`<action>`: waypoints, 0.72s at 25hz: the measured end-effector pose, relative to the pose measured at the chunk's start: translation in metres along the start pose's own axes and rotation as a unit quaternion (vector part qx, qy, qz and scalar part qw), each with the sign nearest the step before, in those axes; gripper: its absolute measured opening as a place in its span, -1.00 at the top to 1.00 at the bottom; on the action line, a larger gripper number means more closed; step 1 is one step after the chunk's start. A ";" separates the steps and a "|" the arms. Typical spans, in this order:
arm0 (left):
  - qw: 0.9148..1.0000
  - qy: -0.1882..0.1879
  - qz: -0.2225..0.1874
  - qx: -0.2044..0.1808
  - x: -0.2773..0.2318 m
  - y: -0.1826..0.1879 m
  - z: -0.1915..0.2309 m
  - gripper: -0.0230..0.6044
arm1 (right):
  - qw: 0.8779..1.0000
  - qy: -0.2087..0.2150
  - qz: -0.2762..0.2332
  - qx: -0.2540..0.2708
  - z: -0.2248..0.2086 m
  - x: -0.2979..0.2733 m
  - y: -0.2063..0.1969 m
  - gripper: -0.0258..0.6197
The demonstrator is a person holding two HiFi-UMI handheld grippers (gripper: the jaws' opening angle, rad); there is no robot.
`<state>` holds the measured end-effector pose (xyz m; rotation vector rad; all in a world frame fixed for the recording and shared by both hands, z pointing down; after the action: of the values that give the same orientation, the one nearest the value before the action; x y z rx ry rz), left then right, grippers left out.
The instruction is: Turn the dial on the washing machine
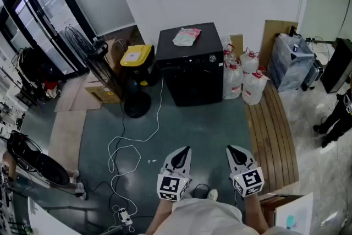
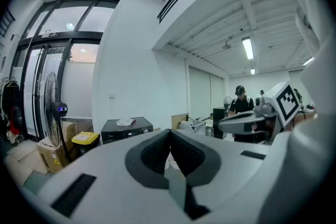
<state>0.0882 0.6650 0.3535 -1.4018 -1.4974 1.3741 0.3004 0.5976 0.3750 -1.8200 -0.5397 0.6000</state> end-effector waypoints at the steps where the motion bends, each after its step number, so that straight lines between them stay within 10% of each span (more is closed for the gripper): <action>1: 1.000 0.003 -0.001 0.003 -0.002 0.000 -0.004 0.88 | 1.000 -0.002 0.000 -0.008 -0.006 0.000 -0.002 0.90; 18: 1.000 -0.009 0.006 0.006 -0.065 -0.025 0.020 0.88 | 1.000 -0.023 0.013 0.006 -0.039 -0.067 -0.004 0.90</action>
<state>0.0761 0.6009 0.3847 -1.3970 -1.4904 1.4043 0.2730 0.5293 0.3989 -1.8086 -0.5426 0.6624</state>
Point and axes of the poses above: the fingertips, and each gripper's own axes: x backward along the fingers, z to its left, y out of its top, the point moved 7 cm from there along x, backward along the fingers, and after that the axes turned 13 degrees about -x, right-handed, at the moved point
